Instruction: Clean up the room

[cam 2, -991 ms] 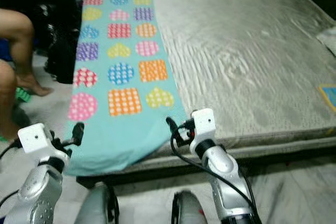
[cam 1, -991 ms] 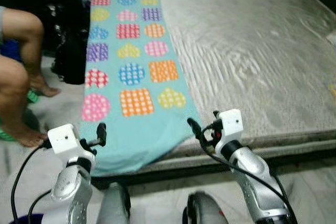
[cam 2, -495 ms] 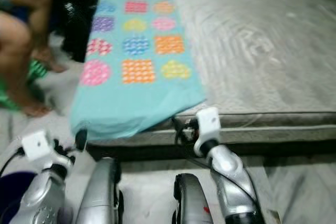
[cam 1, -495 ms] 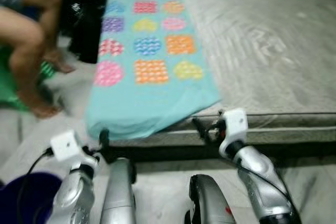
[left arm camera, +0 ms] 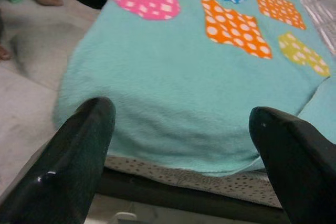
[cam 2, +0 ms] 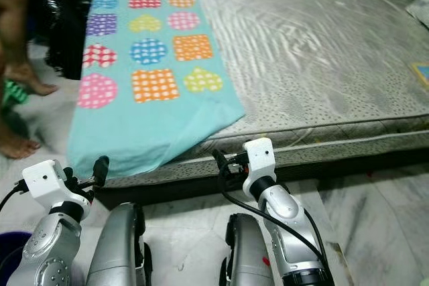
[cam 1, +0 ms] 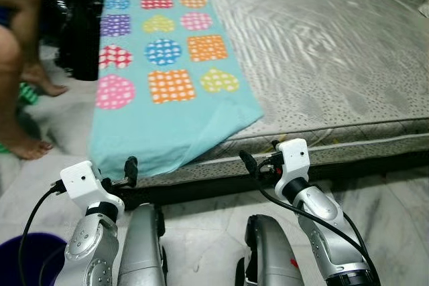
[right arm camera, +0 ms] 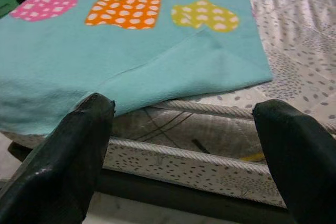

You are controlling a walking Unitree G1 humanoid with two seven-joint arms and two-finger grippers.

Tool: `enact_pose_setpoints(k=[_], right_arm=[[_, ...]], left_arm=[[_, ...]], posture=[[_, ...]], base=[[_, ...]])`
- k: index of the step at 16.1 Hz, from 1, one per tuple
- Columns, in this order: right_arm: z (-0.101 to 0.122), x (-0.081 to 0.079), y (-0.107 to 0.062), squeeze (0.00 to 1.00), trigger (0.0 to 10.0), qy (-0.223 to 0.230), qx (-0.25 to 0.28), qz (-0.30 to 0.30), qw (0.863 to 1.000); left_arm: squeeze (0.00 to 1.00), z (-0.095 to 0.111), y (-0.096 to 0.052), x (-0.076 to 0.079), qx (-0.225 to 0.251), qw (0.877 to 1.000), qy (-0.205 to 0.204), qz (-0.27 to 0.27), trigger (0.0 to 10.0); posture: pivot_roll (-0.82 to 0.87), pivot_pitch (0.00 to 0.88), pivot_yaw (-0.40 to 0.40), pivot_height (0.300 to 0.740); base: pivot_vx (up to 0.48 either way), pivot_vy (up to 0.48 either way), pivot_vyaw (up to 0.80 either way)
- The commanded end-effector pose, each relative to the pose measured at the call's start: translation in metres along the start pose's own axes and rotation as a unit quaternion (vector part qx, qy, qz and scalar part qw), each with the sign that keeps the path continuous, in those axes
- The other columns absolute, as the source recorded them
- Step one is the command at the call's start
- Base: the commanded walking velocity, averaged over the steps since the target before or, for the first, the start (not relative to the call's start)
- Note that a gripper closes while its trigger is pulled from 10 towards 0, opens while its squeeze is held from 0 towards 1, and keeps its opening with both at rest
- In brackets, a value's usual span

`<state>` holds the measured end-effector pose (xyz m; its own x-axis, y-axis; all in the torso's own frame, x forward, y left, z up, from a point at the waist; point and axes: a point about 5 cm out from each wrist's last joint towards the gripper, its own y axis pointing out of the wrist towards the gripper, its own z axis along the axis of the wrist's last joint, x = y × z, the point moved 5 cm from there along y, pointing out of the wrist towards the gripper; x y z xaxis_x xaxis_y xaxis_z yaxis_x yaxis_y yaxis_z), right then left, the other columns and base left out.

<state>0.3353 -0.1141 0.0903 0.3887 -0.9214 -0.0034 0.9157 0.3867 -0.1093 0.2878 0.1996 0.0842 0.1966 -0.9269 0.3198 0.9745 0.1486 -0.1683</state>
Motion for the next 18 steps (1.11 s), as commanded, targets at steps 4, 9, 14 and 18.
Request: enact_pose_setpoints(k=[4,9,14,18], right_arm=[[-0.0015,0.0006,0.0,0.0,10.0,0.0,0.0,0.0,1.0],[-0.001,0.001,0.001,0.0,10.0,0.001,0.002,0.0,1.0],[-0.0016,0.0023,0.0013,0.0,10.0,-0.007,0.0,0.0,1.0],[-0.0016,0.0021,0.0016,0.0,10.0,-0.01,0.001,0.001,1.0]], left_arm=[[0.0,0.0012,-0.0008,0.0004,0.003,1.0,0.004,-0.006,10.0],[0.0,0.0009,0.0002,0.0004,0.001,1.0,0.008,-0.007,10.0],[0.0,-0.0008,0.0017,-0.0034,-0.002,1.0,0.007,0.007,10.0],[0.0,-0.0007,0.002,-0.0035,-0.003,1.0,0.007,0.006,10.0]], posture=[[-0.07,0.213,-0.043,0.585],[-0.07,0.217,-0.043,0.585],[-0.07,0.22,-0.045,0.585],[-0.07,0.22,-0.045,0.585]], base=[[0.421,0.0,0.0],[0.417,0.0,0.0],[0.061,0.0,0.0],[0.0,0.0,0.0]])
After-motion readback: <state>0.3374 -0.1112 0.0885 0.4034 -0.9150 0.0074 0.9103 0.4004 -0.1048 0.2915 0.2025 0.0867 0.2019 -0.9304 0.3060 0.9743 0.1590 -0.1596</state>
